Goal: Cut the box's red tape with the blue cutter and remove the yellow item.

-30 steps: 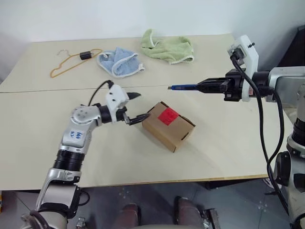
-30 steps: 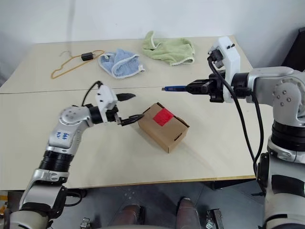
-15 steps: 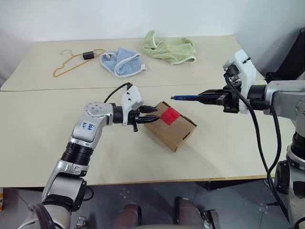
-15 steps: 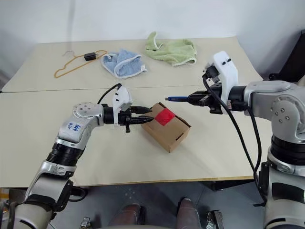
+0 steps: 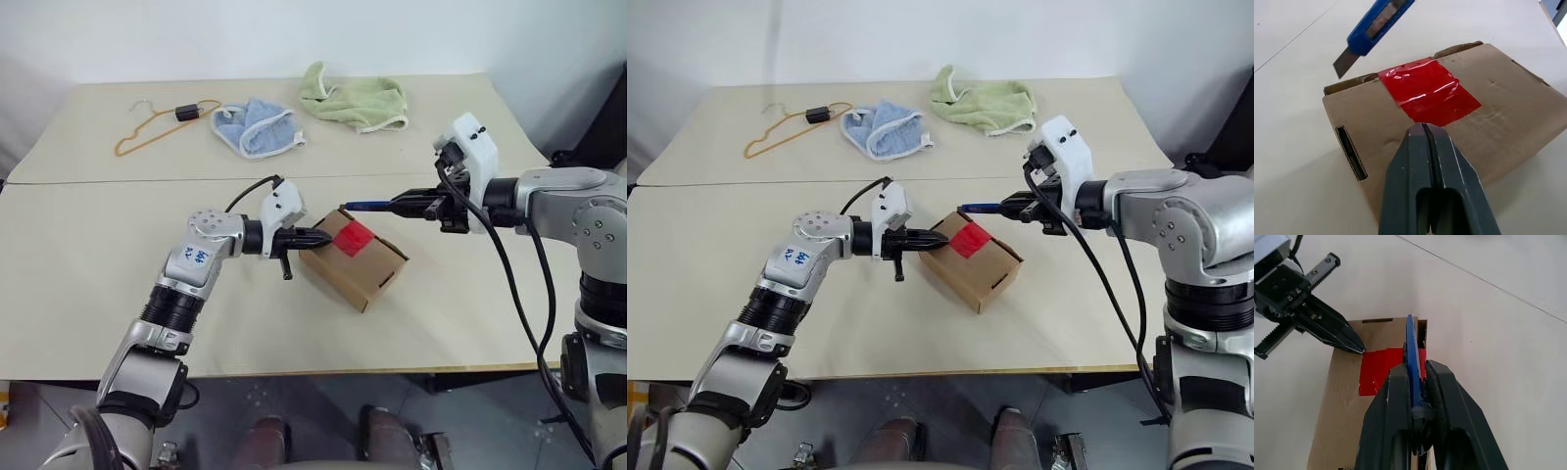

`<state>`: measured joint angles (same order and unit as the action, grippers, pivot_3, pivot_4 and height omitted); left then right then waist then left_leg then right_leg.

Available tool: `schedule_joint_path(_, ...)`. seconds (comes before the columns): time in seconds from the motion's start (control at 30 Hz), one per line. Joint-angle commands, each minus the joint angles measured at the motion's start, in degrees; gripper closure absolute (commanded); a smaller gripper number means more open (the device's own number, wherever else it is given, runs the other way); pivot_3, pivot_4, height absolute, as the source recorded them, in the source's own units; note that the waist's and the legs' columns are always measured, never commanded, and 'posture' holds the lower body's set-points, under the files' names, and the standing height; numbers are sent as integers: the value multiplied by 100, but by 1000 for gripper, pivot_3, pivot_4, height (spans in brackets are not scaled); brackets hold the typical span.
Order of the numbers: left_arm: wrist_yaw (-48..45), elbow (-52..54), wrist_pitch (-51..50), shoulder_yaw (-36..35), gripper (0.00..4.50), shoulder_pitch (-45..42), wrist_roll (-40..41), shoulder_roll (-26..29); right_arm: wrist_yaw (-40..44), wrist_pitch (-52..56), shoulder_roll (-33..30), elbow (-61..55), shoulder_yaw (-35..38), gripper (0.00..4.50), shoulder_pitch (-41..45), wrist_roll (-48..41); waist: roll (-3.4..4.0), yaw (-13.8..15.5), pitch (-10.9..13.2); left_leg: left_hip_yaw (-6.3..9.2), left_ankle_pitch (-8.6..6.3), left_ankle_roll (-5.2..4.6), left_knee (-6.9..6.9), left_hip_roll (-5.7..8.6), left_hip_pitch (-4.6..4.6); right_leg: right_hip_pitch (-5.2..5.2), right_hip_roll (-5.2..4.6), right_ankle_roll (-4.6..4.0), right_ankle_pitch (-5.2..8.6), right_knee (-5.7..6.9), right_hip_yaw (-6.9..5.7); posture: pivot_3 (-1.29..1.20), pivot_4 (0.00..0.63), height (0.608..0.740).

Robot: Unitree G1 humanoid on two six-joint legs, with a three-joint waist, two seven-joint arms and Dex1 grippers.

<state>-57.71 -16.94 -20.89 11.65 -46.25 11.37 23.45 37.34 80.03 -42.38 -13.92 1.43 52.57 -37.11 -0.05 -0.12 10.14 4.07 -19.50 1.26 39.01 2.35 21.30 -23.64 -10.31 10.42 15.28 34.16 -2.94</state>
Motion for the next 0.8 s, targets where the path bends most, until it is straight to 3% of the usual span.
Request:
schedule_joint_path(0.03,-84,-184,196,67,4500,-158,-139,-30,145,-251,-131,26,-64,4355,-3,34,0,0,0,0,0,0,0,0,0,1,0,0,0,0,0,0,150,740)
schedule_joint_path(0.8,-160,-303,316,55,4500,-207,-268,-174,474,-551,-595,189,-341,4355,-223,216,0,25,0,0,-1,-2,4,0,-1,9,0,4,-7,-10,-1,0,150,740)
